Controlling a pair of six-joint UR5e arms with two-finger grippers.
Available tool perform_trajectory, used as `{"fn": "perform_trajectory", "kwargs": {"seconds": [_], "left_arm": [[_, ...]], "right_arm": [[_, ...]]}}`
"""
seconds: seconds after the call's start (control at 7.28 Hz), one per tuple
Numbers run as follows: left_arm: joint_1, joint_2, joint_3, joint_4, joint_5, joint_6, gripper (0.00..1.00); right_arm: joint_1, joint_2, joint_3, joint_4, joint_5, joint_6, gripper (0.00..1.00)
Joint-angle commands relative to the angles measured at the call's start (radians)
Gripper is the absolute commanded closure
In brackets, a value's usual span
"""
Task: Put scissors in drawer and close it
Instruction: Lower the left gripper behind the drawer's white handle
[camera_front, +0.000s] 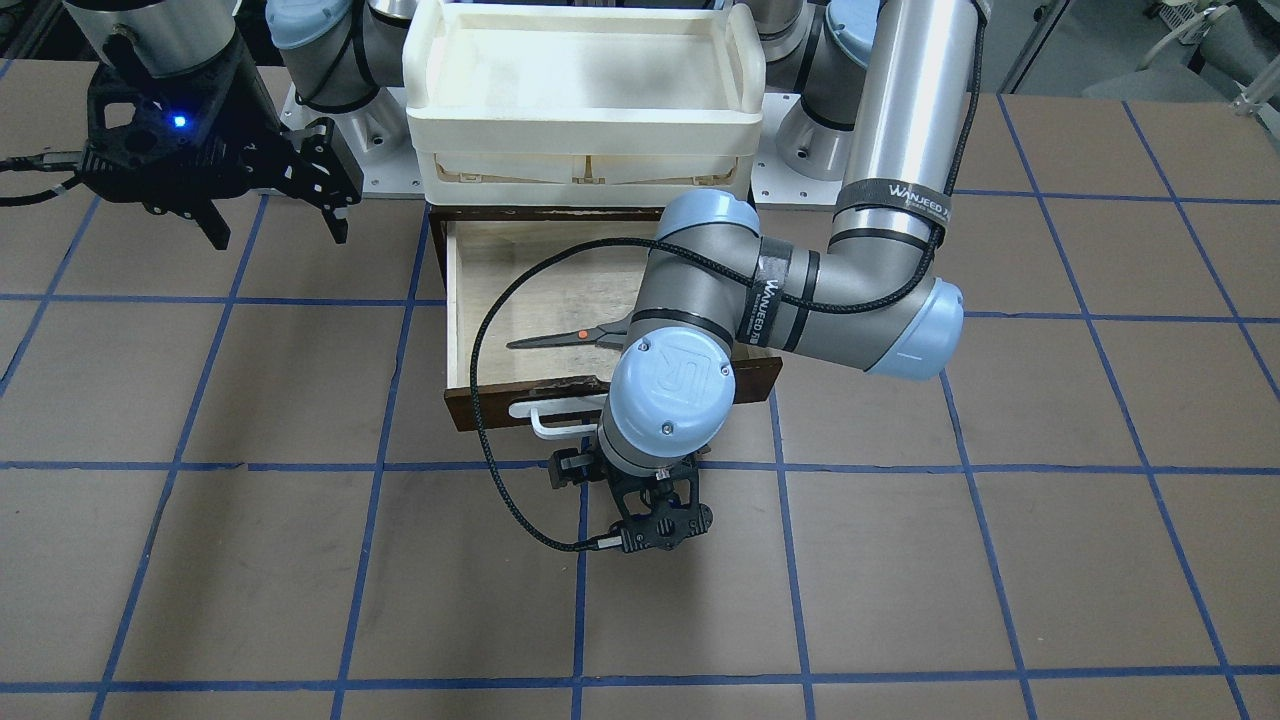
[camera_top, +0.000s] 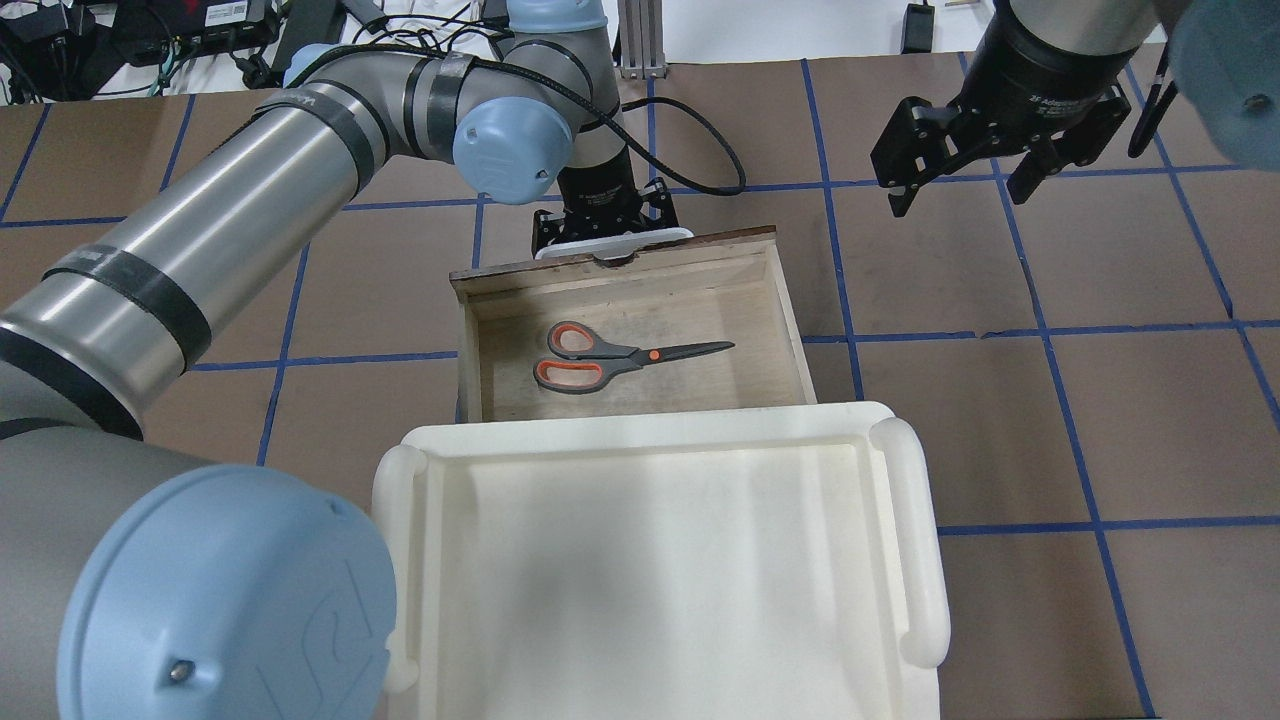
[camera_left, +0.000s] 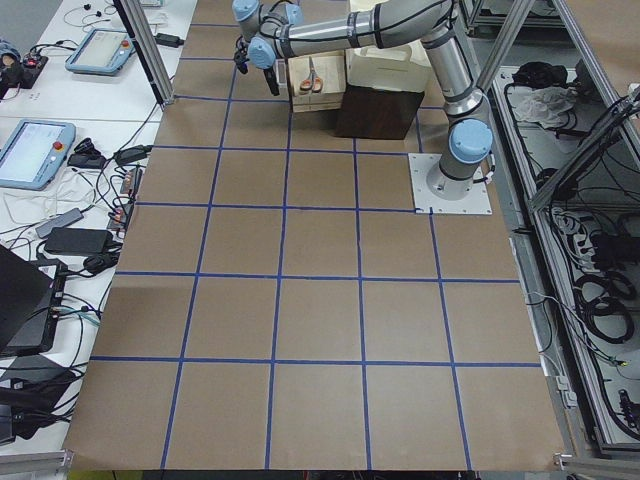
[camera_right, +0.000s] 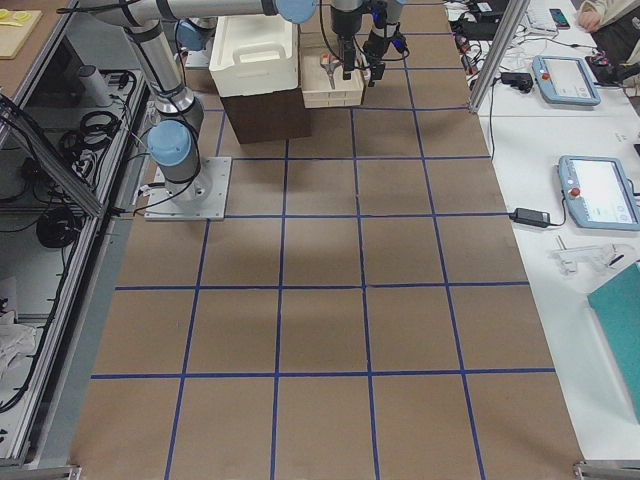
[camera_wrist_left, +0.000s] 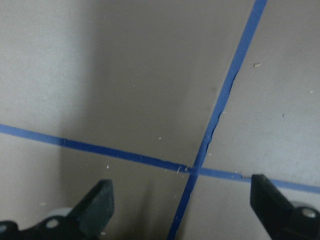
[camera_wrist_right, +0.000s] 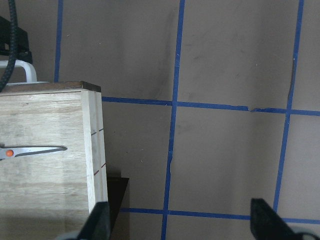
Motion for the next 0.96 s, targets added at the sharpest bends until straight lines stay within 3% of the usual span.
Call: {"fn": "perform_trajectory", "kwargs": {"seconds": [0.0, 0.82], "left_arm": [[-0.001, 0.01, 0.001, -0.003, -0.004, -0.003, 0.0], [-0.002, 0.027, 0.003, -0.016, -0.011, -0.008, 0.0]], "right_arm": [[0.0, 0.0, 0.0, -0.004, 0.0, 0.0, 0.0], [-0.003, 0.001, 0.0, -0.006, -0.026, -0.005, 0.0]]}}
